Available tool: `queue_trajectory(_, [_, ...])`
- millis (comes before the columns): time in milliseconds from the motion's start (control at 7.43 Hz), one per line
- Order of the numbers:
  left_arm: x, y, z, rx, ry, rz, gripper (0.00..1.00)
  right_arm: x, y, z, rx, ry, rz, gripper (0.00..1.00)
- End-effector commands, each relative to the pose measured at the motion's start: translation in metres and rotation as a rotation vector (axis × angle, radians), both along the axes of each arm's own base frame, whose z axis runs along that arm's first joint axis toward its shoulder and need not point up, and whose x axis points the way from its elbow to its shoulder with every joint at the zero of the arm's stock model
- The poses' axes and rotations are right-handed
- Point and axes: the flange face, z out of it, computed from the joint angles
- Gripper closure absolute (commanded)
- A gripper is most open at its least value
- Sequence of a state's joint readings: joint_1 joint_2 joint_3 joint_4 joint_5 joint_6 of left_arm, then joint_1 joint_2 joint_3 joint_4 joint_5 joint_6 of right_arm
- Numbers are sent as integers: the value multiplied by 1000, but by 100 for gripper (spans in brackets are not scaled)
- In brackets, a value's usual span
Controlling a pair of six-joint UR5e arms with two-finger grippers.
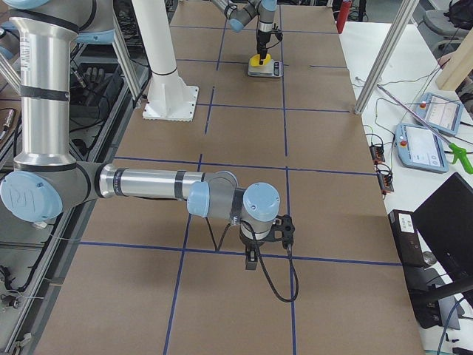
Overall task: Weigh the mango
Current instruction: 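Lower the mango onto the scale pan and open the left gripper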
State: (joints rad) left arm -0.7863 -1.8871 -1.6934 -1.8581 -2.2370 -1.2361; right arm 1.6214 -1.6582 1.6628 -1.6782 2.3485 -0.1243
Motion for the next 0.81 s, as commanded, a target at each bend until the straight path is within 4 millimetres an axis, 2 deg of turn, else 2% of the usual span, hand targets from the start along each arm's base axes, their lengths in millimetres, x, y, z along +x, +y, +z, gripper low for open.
queue_trajectory(0, [1, -2, 3, 3, -10, -6, 100, 0, 0, 0, 0, 0, 0, 0])
queue_trajectory(135, [1, -2, 2, 8, -10, -9, 10, 0, 0, 0, 0, 0, 0, 0])
queue_trajectory(269, [-1, -6, -3, 40, -22, -37, 0, 0, 0, 0, 0, 0, 0, 0])
queue_trajectory(404, [-13, -13, -4, 47, -23, -58, 0, 0, 0, 0, 0, 0, 0, 0])
queue_trajectory(538, [-53, -33, -15, 139, -7, -72, 0, 0, 0, 0, 0, 0, 0, 0])
queue_trajectory(673, [-101, -40, 1, 246, -36, -26, 0, 0, 0, 0, 0, 0, 0, 0])
